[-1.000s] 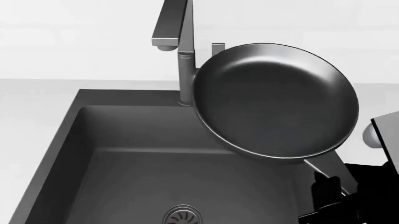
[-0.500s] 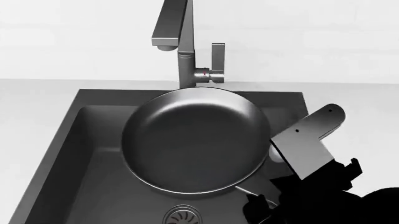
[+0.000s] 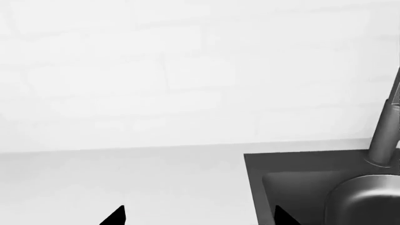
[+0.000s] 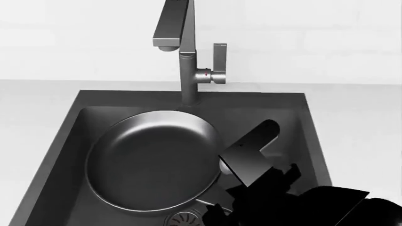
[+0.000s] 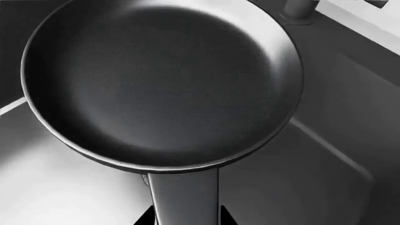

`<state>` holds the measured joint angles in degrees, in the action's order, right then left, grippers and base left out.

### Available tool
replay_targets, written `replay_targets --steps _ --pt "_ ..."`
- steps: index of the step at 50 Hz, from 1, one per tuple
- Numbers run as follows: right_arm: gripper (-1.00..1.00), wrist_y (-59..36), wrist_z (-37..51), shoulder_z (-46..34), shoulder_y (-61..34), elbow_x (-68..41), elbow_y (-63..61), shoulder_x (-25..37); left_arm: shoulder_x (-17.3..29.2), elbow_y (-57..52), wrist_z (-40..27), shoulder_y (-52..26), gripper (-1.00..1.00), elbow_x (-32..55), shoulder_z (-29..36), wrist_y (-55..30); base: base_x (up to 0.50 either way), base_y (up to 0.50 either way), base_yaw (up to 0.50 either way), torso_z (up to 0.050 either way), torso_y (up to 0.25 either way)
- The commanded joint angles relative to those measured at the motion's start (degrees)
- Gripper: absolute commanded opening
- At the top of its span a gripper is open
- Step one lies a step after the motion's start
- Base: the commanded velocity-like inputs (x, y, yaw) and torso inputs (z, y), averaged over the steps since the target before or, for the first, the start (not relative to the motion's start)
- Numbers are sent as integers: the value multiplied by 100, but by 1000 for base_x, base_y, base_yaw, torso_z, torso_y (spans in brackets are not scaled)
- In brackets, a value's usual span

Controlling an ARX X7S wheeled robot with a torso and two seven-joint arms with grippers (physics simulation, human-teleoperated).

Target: Pick the pan and sponge and place them into the sink. Then turn on the water.

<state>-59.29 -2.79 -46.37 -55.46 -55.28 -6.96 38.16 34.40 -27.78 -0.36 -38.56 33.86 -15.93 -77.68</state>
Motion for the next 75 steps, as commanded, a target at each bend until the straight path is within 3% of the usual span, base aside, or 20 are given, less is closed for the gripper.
replay_targets --steps 1,21,38,39,54,65,75 --pt "-100 697 -400 -140 123 679 306 -366 -64 61 -4 112 100 -112 17 131 0 0 0 0 0" --pt "-100 1684 -484 -376 778 1198 595 -462 -53 249 27 289 100 -156 31 375 0 0 0 0 2" --pt "-100 1164 -462 -493 638 1011 603 -544 -43 285 22 346 100 -150 72 456 0 0 0 1 1" --pt "100 1141 -455 -461 625 968 567 -531 -25 291 40 359 100 -142 57 464 0 0 0 0 10" --pt "100 975 -251 -223 620 718 18 -139 -87 271 -67 238 100 -126 190 396 0 0 0 0 0" --pt "100 188 613 1186 275 -1108 -1261 816 -52 278 -69 108 100 -69 206 332 0 0 0 0 0" --pt "100 119 1325 1886 -42 -1553 -1774 1368 -97 249 -136 71 100 -41 214 289 0 0 0 0 0"
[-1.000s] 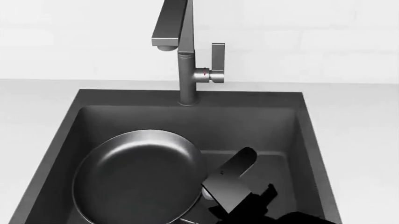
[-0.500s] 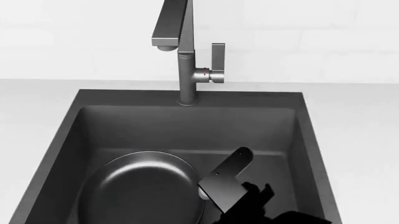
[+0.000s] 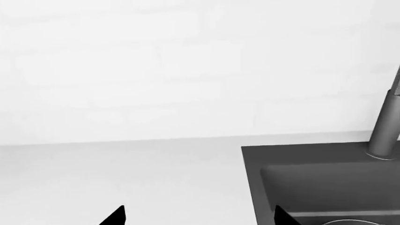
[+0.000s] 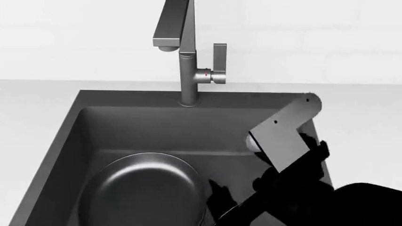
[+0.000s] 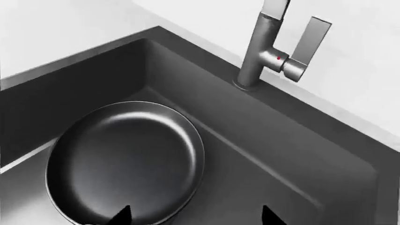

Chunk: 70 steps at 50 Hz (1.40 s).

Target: Pick the pan and sponge and place them into the sink. Then turn on the water.

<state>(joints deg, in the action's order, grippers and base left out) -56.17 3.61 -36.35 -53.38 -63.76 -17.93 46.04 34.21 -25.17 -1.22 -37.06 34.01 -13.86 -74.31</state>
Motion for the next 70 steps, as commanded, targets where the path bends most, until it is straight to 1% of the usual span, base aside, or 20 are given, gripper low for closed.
replay_targets --steps 1,5,8,9,11,12,14,28,33,35,39,42,49,50,51,52,54,56,58,70 --pt "100 -129 800 993 -210 -749 -727 637 -105 -24 -72 -78 100 -57 19 -52 0 0 0 0 0" --pt "100 -26 1388 1342 -94 -848 -804 868 -61 -21 -37 -50 100 -24 -48 -52 0 0 0 0 0" --pt "100 558 1966 2122 381 -1310 -820 1048 -29 -48 -57 -41 100 -22 -69 -79 0 0 0 0 0" --pt "100 843 2160 2254 595 -912 -940 1116 186 -135 -60 70 100 -264 291 212 0 0 0 0 0" --pt "100 1132 2378 2273 831 -183 -1245 1238 95 -90 -63 15 100 -147 104 69 0 0 0 0 0" --pt "100 899 3001 2524 900 -958 -1037 1260 109 -78 -37 21 100 -117 35 61 0 0 0 0 0" --pt "100 1155 2982 2974 1237 -1575 -839 1293 132 -60 -23 89 100 -132 -37 129 0 0 0 0 0" --pt "100 1547 3415 3825 2412 -1713 -1243 1801 118 -887 -474 495 100 37 -1011 -669 0 0 0 0 0" --pt "100 1560 3506 4049 2708 -1886 -1383 1930 315 -1431 -346 778 100 367 -1823 -1333 0 0 0 0 0" --pt "100 1442 3552 3909 2476 -1940 -1390 1957 393 -1618 -740 974 100 410 -1968 -1547 0 0 0 0 0" --pt "100 1361 3498 3711 2314 -1859 -1367 1881 964 -1119 -2538 1138 100 2802 -2677 -1558 0 0 0 0 0" --pt "100 1338 3374 3590 2359 -1721 -1388 1834 1343 -928 -3377 1255 100 3769 -2886 -1528 0 0 0 0 0" --pt "100 1407 3365 3624 2439 -1660 -1384 1783 1458 -860 -3743 2006 100 4429 -3483 -1419 0 0 0 0 0" --pt "100 1423 3352 3629 2455 -1642 -1375 1773 1448 -873 -3793 2086 100 4427 -3504 -1400 0 0 0 0 0" --pt "100 1459 3291 3649 2480 -1635 -1380 1756 1744 -1020 -4072 2372 100 4203 -3117 -1514 0 0 0 0 0" --pt "100 1450 3286 3640 2480 -1637 -1383 1758 1685 -1154 -3739 2514 100 4106 -3161 -1254 0 0 0 0 0" --pt "100 1423 3284 3616 2481 -1633 -1384 1770 1600 -1136 -3738 2627 100 4160 -3351 -1221 0 0 0 0 0" --pt "100 1413 3284 3615 2494 -1642 -1376 1780 1489 -801 -4326 2490 100 4765 -3601 -1424 0 0 0 0 0" --pt "100 1404 3284 3612 2526 -1626 -1372 1796 1399 -811 -4455 2681 100 4970 -3760 -1412 0 0 0 0 0" --pt "100 1375 3255 3488 2507 -1503 -1310 1715 1180 -1070 -4351 3325 100 5047 -3906 -1152 0 0 0 0 0"
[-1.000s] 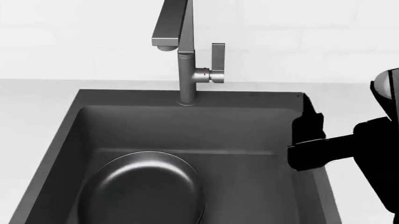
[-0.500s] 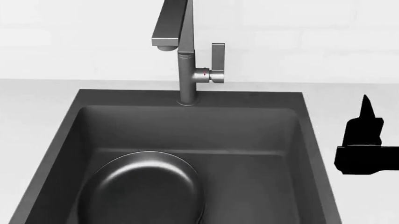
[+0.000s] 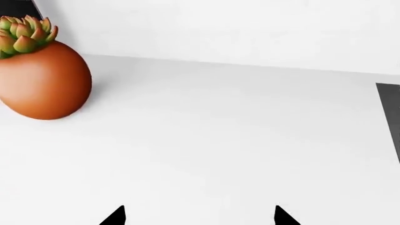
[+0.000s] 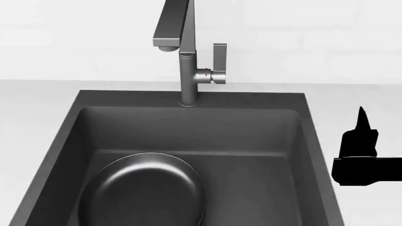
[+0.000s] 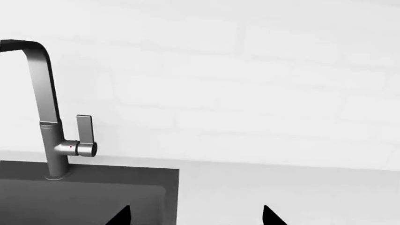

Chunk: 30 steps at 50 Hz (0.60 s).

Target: Pick the pan and sponge and place them into the sink. Then turn on the water.

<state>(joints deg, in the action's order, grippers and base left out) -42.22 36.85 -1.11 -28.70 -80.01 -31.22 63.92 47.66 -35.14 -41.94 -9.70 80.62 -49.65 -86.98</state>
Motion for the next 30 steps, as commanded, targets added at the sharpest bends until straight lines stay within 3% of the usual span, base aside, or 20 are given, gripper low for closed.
replay_targets --steps 1,6,15,23,30 --pt "100 -21 -69 -42 42 131 12 -79 -205 -124 -180 683 100 254 -334 162 0 0 0 0 0" --pt "100 22 -87 -31 167 183 15 -101 -305 -267 257 1098 100 -400 -281 465 0 0 0 0 0" --pt "100 63 -121 -8 365 236 20 -98 -288 -226 237 1224 100 -21 -411 411 0 0 0 0 0" --pt "100 95 -187 -57 424 337 82 -161 -264 -398 -345 1269 100 808 -472 337 0 0 0 0 0" --pt "100 -57 -184 -212 206 308 140 -185 55 -422 -1095 1569 100 2170 -780 570 0 0 0 0 0"
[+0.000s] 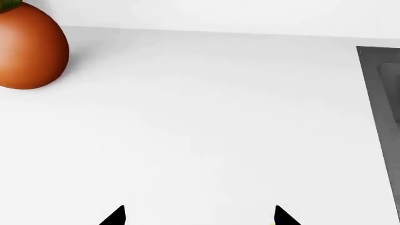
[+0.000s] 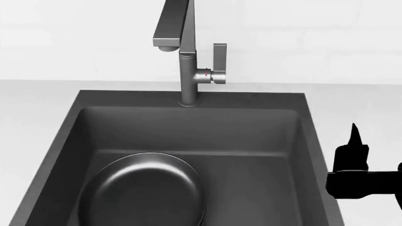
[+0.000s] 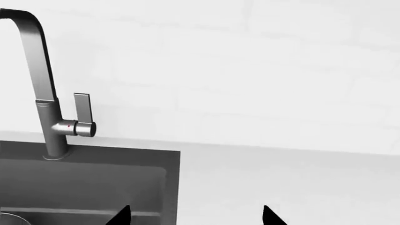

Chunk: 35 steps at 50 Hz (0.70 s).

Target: Pick the pan and sponge and place them into the sink. Then turn on the water.

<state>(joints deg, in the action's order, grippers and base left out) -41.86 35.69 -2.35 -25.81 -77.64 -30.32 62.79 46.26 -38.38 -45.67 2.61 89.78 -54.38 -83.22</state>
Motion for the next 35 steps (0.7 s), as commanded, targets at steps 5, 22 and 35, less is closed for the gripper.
replay_targets --steps 5,22,35 --pt "100 -136 -109 -223 -187 151 120 -173 753 -237 -1507 712 100 2428 -649 720 0 0 0 0 0" --pt "100 -207 -238 -429 -366 283 281 -316 866 -173 -2212 1706 100 3650 -1373 678 0 0 0 0 0" --pt "100 95 -383 -358 97 530 304 -380 641 -353 -1906 993 100 2758 -413 870 0 0 0 0 0"
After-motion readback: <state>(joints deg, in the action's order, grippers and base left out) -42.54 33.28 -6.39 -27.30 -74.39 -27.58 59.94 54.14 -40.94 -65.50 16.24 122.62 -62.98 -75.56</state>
